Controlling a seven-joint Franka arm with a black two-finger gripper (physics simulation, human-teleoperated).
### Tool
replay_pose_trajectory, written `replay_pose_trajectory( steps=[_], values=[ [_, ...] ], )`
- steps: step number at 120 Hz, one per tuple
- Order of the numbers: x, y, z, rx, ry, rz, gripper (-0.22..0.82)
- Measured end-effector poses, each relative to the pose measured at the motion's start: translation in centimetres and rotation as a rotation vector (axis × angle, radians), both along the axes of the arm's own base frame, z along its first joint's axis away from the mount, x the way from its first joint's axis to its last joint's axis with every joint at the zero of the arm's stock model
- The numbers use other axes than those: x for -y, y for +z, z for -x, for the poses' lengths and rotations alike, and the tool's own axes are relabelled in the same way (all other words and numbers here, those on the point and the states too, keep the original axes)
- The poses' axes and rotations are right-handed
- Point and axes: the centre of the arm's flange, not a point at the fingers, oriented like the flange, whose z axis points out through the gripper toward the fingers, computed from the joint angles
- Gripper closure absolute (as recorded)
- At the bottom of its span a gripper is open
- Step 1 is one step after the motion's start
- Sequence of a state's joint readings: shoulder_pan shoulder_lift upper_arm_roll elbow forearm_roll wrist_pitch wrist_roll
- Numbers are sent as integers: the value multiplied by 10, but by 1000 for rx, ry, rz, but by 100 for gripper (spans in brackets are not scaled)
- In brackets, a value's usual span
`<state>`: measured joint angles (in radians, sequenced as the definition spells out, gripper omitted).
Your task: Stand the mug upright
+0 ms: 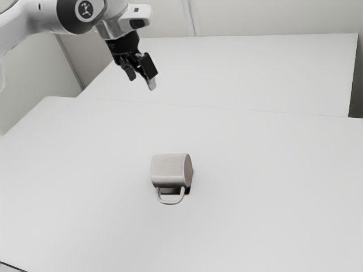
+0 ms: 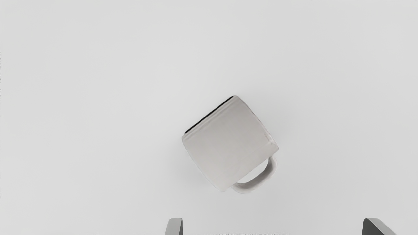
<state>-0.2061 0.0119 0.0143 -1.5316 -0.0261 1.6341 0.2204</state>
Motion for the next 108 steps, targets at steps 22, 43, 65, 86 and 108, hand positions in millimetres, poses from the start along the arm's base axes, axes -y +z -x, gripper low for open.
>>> replay_pose_trajectory(
  steps=[22, 43, 65, 86, 108],
  values=[
    [-32, 2, -1, -9, 112, 1, 0],
    [-74, -4, 16, -38, 223, 0, 0],
    [-146, -52, 29, -114, 406, 92, 0],
    [-173, -104, 25, -186, 512, 216, 0],
    [-175, -179, 4, -268, 545, 414, 0]
  ],
)
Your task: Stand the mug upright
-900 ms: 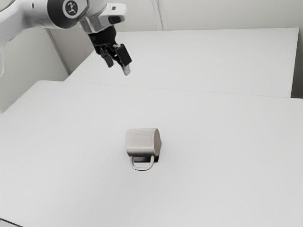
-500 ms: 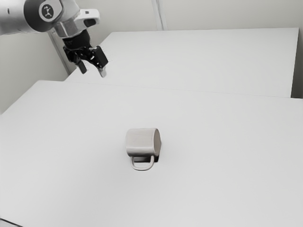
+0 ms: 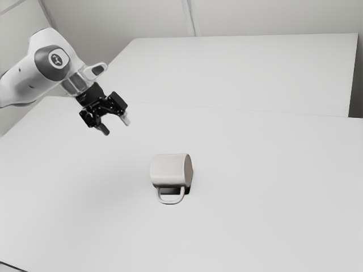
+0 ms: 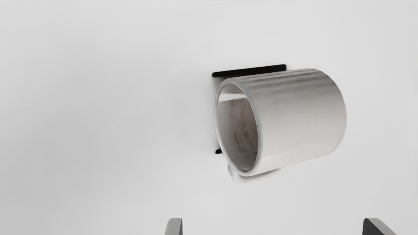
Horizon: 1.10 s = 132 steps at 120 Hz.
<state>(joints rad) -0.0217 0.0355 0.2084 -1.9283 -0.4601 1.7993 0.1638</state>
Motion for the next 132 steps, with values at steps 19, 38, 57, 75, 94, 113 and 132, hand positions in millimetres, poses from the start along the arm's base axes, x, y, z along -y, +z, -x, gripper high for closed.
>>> replay_pose_trajectory(
  steps=[19, 38, 57, 75, 94, 113, 132],
  values=[
    [4, -67, -13, 10, 38, 143, 0],
    [-4, -113, -18, 49, 68, 266, 0],
    [0, -137, -6, 72, 40, 345, 0],
    [4, -151, 0, 78, -1, 427, 0],
    [12, -164, -1, 84, -28, 525, 0],
    [23, -184, -2, 79, -33, 630, 0],
    [33, -187, -3, 97, -43, 716, 11]
  ],
)
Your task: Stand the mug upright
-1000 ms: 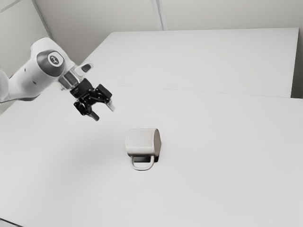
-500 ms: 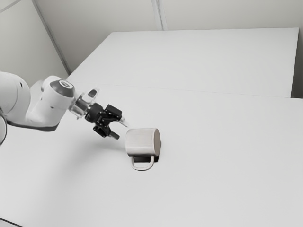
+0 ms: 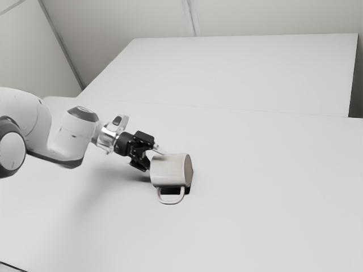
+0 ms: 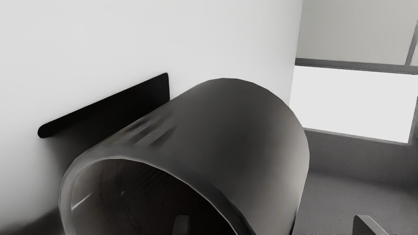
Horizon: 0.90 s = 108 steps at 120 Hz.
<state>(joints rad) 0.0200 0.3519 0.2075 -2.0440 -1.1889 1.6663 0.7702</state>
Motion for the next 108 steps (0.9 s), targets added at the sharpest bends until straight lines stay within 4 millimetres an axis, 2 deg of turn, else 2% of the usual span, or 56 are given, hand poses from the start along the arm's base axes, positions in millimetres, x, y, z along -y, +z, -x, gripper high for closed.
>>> replay_pose_trajectory(
  steps=[27, 57, 85, 108],
  values=[
    [12, -12, 2, 5, -22, 70, 38],
    [17, 0, 1, 44, -57, 109, 66],
    [20, 8, 0, 74, -80, 116, 75],
    [29, 56, 4, 150, -186, 35, 77]
  ],
)
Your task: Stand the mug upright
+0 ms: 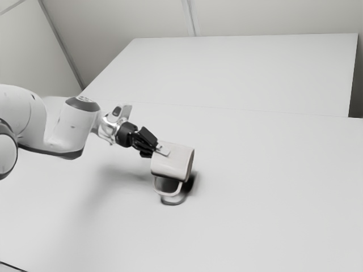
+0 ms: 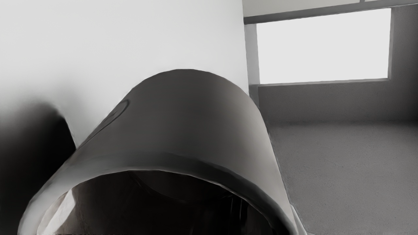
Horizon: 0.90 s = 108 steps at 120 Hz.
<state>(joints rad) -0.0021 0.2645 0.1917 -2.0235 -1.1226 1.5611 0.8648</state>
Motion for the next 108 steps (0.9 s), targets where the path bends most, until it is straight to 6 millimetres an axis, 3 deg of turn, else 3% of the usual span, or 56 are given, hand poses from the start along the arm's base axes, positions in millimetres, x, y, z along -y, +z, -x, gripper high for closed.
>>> replay_pose_trajectory(
  steps=[14, 30, 66, 108],
  values=[
    [6, 37, 3, 93, -108, -201, 77],
    [9, 59, -1, 209, -227, -495, 78],
    [24, 59, 3, 414, -389, -911, 78],
    [39, 55, 12, 480, -497, -1048, 78]
  ],
)
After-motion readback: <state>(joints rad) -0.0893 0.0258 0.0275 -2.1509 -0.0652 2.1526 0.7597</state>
